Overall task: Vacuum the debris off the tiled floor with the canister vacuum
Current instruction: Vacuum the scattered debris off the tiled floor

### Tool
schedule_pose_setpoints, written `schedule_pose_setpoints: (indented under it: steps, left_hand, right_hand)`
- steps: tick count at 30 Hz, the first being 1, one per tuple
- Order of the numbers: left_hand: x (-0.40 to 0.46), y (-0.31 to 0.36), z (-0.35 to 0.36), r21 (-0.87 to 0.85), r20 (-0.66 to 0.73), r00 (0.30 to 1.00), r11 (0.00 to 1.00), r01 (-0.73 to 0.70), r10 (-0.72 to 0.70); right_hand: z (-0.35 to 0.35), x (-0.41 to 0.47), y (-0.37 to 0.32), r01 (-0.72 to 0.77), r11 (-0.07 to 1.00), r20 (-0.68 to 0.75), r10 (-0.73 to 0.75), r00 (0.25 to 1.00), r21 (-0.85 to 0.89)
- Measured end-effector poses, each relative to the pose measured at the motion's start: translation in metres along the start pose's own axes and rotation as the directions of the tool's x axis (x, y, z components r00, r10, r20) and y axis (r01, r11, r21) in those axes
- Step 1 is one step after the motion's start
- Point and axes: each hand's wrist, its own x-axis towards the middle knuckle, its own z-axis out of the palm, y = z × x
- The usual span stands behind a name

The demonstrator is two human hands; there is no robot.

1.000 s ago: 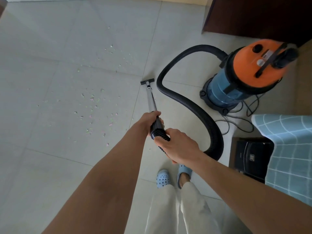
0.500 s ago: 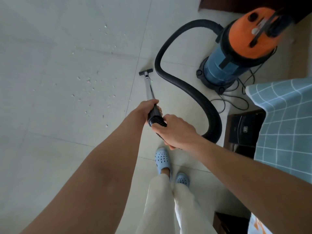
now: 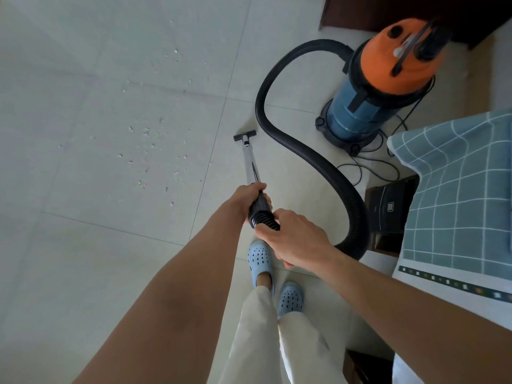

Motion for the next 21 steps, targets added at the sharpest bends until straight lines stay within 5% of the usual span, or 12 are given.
schedule_pose_setpoints:
  steps: [8,21]
  left_hand:
    - [-0.003,-0.028,-0.011,0.119,-0.094,0.993,0.991,-0.057,0.068]
    - [-0.015,-0.048,-0.08,-0.007,-0.161,0.986,0.998,-0.055,0.053]
  right_hand:
    - [0.029,-0.008,0.019,-0.061,0.956,0.135,0.023,0.991,0.286]
    - [0.073,-0.008,-0.016,-0.006,0.993,0.2,-0.017,0.98,0.115]
